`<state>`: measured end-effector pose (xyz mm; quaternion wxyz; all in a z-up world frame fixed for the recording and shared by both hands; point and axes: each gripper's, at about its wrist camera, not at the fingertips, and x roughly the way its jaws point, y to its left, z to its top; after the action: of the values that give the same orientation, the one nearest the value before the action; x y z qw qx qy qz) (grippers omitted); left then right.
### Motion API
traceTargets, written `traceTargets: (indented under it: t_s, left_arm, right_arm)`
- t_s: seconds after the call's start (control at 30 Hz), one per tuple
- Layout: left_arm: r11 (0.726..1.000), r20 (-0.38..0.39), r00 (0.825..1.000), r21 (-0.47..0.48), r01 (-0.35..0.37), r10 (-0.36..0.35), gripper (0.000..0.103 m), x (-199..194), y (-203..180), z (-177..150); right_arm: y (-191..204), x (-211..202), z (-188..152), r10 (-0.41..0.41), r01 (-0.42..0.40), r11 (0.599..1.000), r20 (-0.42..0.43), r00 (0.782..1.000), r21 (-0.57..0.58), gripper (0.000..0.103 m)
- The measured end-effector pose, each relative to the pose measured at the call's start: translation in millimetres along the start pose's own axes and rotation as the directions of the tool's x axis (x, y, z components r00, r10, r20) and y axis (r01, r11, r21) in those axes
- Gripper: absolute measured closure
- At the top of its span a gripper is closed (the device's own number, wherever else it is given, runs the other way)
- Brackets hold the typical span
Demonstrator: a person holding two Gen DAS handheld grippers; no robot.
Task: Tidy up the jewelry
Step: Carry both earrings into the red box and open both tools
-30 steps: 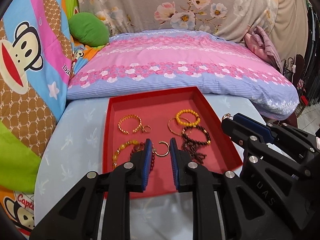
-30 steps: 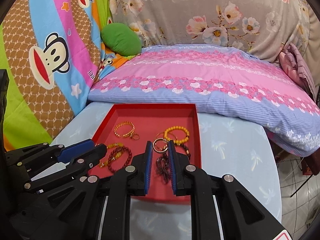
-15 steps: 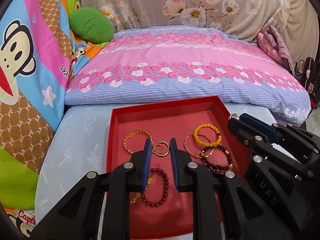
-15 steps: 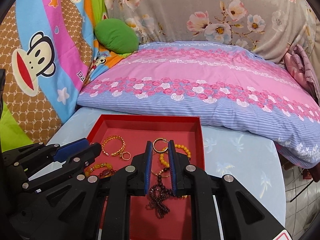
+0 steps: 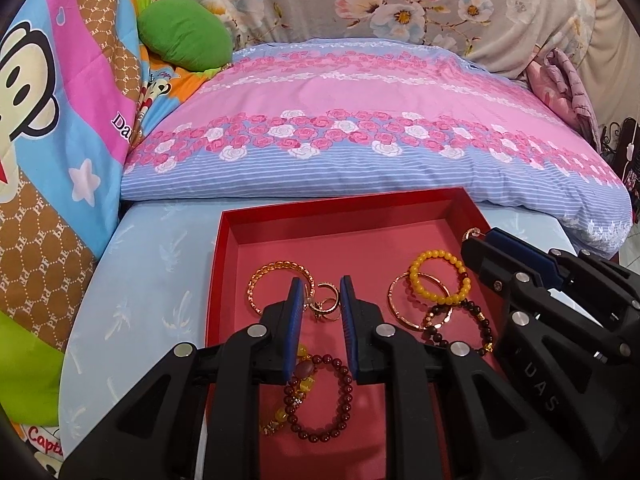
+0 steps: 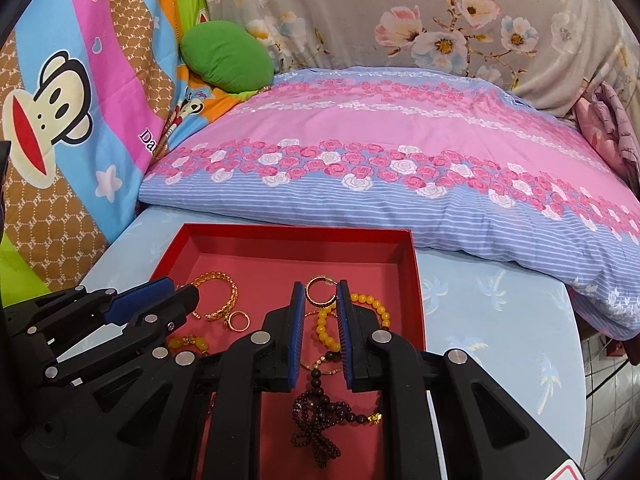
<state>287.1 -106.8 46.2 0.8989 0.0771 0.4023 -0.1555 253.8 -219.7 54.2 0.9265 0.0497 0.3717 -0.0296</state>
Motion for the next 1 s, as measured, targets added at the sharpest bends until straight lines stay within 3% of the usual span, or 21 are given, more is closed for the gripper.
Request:
traceTargets:
  t_s: [1.0]
  left_arm:
    - [1.000,-0.021,1.000,-0.011,-0.015,0.015,0.085,18,5,3]
  right_arm:
    - [-1,19,1,-0.012,0.012,1.000,-0.022,1.000,0.003,0.088]
